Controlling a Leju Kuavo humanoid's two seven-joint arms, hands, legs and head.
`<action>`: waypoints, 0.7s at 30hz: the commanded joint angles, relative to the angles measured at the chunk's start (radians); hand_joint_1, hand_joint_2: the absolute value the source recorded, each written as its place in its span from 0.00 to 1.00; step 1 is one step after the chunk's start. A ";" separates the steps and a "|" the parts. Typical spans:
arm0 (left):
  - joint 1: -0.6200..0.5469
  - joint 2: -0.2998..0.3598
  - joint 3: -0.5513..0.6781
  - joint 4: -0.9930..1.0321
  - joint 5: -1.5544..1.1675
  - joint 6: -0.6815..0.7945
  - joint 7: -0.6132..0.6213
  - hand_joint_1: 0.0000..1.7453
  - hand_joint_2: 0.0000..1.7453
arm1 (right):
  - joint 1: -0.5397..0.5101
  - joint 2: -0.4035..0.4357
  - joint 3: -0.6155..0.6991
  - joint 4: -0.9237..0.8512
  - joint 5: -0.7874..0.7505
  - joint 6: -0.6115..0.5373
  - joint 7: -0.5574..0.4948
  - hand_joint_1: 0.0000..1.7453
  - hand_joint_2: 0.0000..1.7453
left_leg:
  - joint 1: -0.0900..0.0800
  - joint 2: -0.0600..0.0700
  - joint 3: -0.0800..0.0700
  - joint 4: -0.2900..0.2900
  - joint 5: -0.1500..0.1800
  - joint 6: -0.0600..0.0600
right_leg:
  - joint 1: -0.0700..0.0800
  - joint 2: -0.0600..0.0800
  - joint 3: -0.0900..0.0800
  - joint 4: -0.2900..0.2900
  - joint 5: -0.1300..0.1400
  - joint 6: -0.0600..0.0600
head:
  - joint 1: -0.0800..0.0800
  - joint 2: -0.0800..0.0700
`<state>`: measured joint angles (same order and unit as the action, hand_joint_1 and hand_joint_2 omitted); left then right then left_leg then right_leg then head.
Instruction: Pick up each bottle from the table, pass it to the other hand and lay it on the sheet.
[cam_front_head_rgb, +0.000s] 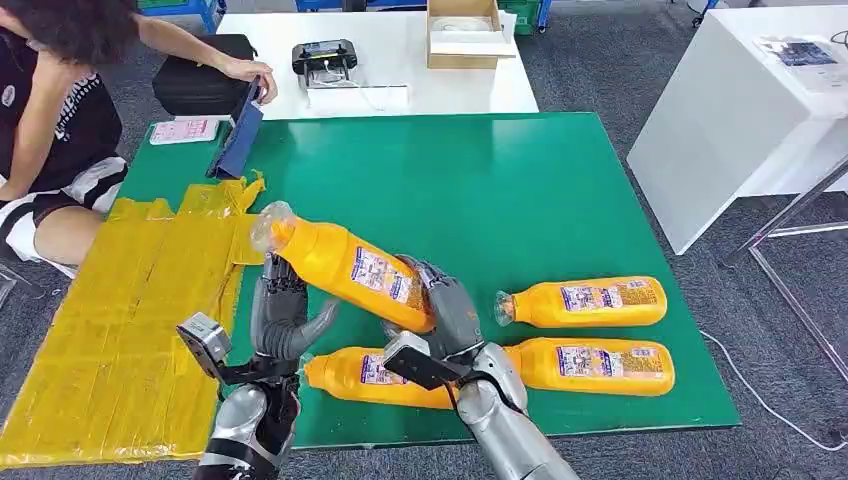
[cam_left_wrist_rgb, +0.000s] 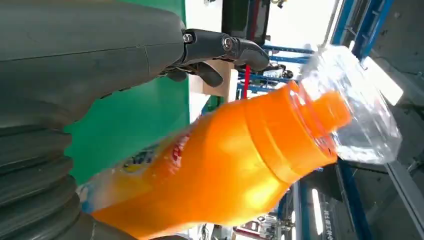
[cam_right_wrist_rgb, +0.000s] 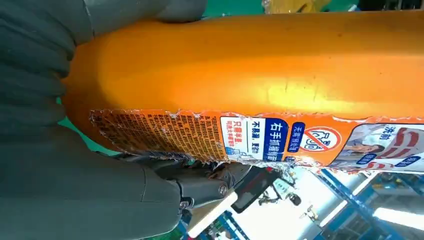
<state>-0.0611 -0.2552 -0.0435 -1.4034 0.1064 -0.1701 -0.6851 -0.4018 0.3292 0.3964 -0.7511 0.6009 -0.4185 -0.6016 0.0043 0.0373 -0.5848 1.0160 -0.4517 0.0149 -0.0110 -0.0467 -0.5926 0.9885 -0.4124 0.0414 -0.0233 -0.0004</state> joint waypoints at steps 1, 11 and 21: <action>-0.052 0.036 -0.004 0.111 -0.004 0.009 0.007 0.00 1.00 | 0.023 0.020 0.307 0.073 0.143 -0.118 0.015 1.00 1.00 | 0.001 -0.001 0.006 -0.003 -0.001 -0.002 | 0.000 0.006 0.004 -0.002 -0.001 -0.003 | 0.000 0.000; -0.078 0.041 -0.006 0.164 -0.014 0.036 0.002 0.03 1.00 | 0.013 0.020 0.420 0.088 0.097 -0.157 0.013 1.00 1.00 | 0.001 -0.002 0.002 -0.002 0.000 -0.001 | 0.001 0.002 0.002 -0.001 -0.001 -0.002 | 0.000 0.000; -0.080 0.030 0.029 0.145 0.041 0.036 -0.005 1.00 1.00 | 0.018 0.018 0.403 0.087 0.082 -0.161 0.010 1.00 1.00 | 0.001 -0.004 0.002 -0.002 0.000 -0.001 | 0.001 0.001 0.002 -0.001 -0.001 -0.002 | 0.000 0.000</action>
<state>-0.0598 -0.2403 -0.0423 -1.3291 0.1316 -0.1461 -0.7031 -0.3930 0.3616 0.6973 -0.7111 0.6699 -0.5783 -0.5581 0.0044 0.0376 -0.5854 1.0159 -0.4517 0.0148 -0.0108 -0.0466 -0.5937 0.9885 -0.4126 0.0411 -0.0233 -0.0004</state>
